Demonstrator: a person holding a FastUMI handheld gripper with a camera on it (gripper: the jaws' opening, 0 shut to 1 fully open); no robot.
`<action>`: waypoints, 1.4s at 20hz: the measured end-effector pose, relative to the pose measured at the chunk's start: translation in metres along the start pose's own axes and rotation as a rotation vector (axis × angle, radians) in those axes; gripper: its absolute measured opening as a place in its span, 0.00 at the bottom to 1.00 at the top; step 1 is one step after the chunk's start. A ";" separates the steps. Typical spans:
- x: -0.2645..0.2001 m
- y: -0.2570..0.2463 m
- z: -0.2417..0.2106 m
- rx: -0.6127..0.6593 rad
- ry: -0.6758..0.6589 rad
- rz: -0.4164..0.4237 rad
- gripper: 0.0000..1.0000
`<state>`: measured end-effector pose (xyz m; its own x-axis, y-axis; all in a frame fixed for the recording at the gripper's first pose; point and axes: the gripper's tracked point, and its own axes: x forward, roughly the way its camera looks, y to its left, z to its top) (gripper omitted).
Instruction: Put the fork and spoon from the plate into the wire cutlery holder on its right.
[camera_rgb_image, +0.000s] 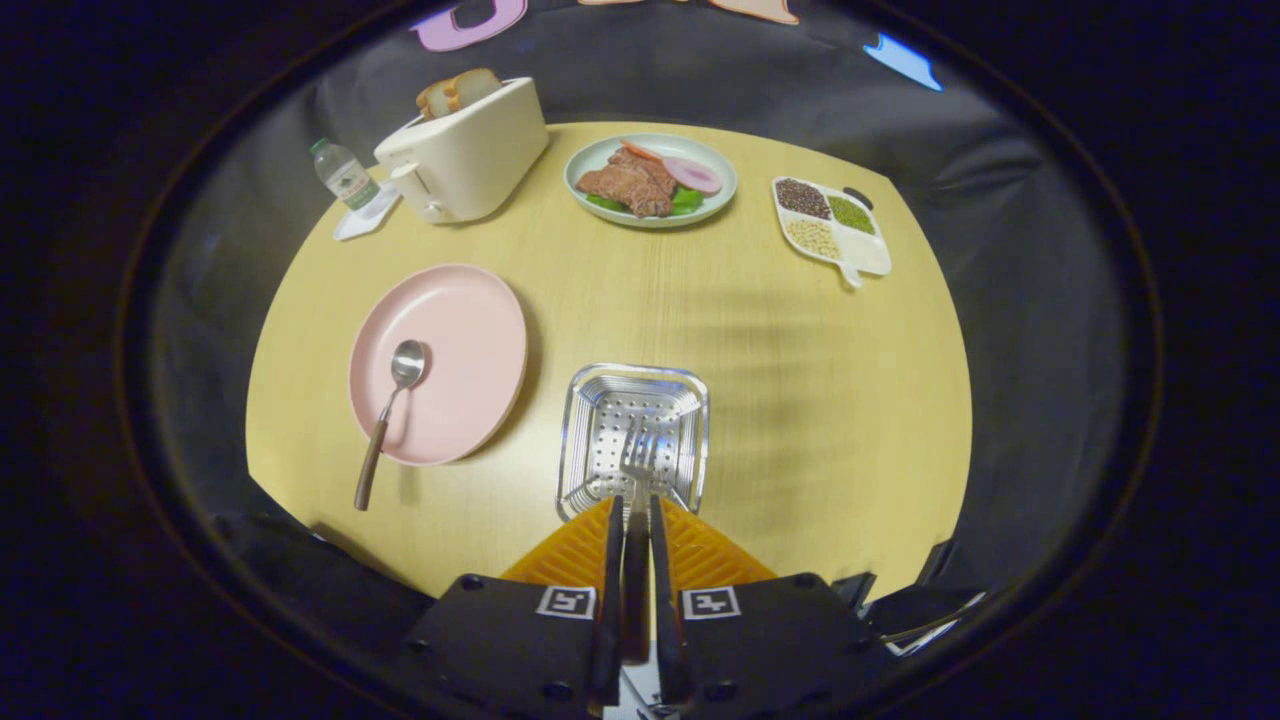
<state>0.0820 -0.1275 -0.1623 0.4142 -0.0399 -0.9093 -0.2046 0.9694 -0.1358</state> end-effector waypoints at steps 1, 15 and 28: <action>-0.002 -0.001 0.003 0.014 -0.020 -0.001 0.19; -0.075 0.010 0.061 0.125 -0.498 0.004 1.00; -0.124 0.058 0.072 0.264 -0.892 -0.120 0.99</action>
<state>0.0823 -0.0486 -0.0294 0.9689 -0.0490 -0.2425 0.0465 0.9988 -0.0162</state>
